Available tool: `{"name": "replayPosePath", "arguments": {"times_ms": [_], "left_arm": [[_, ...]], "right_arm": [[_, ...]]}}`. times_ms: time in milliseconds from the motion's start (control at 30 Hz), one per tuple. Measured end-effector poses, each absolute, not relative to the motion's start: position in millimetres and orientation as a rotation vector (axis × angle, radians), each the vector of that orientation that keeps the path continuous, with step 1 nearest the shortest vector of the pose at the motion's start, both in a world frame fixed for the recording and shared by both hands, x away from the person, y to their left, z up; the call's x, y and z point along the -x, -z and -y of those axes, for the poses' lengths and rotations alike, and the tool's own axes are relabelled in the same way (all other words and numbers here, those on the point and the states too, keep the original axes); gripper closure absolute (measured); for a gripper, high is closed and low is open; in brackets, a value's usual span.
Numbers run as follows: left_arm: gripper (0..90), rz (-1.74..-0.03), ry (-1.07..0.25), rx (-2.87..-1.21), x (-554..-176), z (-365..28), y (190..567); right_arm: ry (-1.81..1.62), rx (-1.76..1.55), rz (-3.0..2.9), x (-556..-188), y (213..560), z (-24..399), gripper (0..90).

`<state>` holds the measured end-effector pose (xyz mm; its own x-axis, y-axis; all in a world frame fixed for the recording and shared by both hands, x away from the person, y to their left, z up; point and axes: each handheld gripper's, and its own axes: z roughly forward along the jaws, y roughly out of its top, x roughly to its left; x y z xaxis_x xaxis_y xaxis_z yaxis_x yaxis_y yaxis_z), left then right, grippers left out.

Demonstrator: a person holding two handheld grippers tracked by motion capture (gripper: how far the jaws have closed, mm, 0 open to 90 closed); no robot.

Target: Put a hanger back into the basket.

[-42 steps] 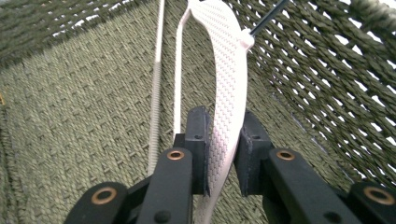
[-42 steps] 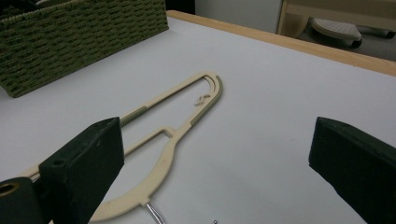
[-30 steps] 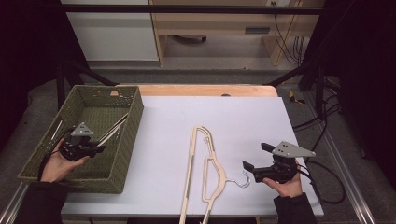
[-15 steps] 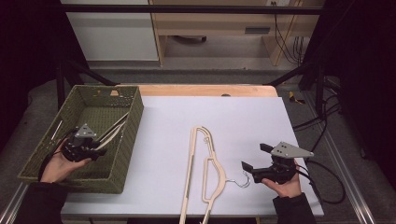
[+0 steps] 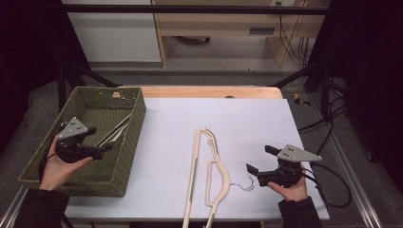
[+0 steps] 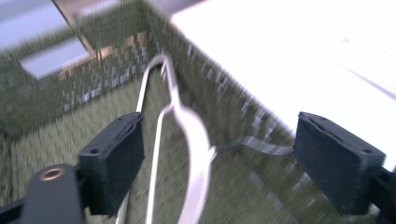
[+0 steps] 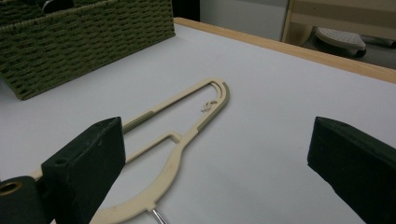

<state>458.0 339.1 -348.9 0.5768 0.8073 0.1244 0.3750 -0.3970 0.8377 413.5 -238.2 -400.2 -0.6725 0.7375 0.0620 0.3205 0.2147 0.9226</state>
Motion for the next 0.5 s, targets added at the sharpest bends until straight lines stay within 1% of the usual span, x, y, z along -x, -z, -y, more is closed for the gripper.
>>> {"name": "replayPosePath", "arguments": {"times_ms": [33, 100, 133, 167, 233, 333, 500], "left_arm": [[12.8, -0.942, -0.700, -1.930, -451, -332, 342], [10.7, -0.922, -0.694, -1.872, -444, -323, 337], [10.0, -0.922, -0.694, -1.872, -444, -323, 337], [9.6, -0.902, -0.683, -1.816, -436, -313, 333], [8.7, -0.890, -0.675, -1.797, -432, -306, 332], [9.0, -0.838, -0.663, -1.768, -422, -285, 331], [8.7, -0.766, -0.630, -1.778, -411, -246, 340]], "right_arm": [[-1.463, -0.976, -2.112, -413, 400, 238, 4.8], [-1.469, -0.968, -2.119, -413, 400, 238, 5.0], [-1.469, -0.968, -2.119, -413, 400, 238, 5.0], [-1.485, -0.967, -2.115, -413, 400, 238, 5.0], [-1.495, -0.964, -2.117, -412, 400, 238, 5.3], [-1.506, -0.959, -2.129, -412, 400, 237, 6.3], [-1.510, -0.955, -2.159, -412, 402, 235, 6.3]]}}
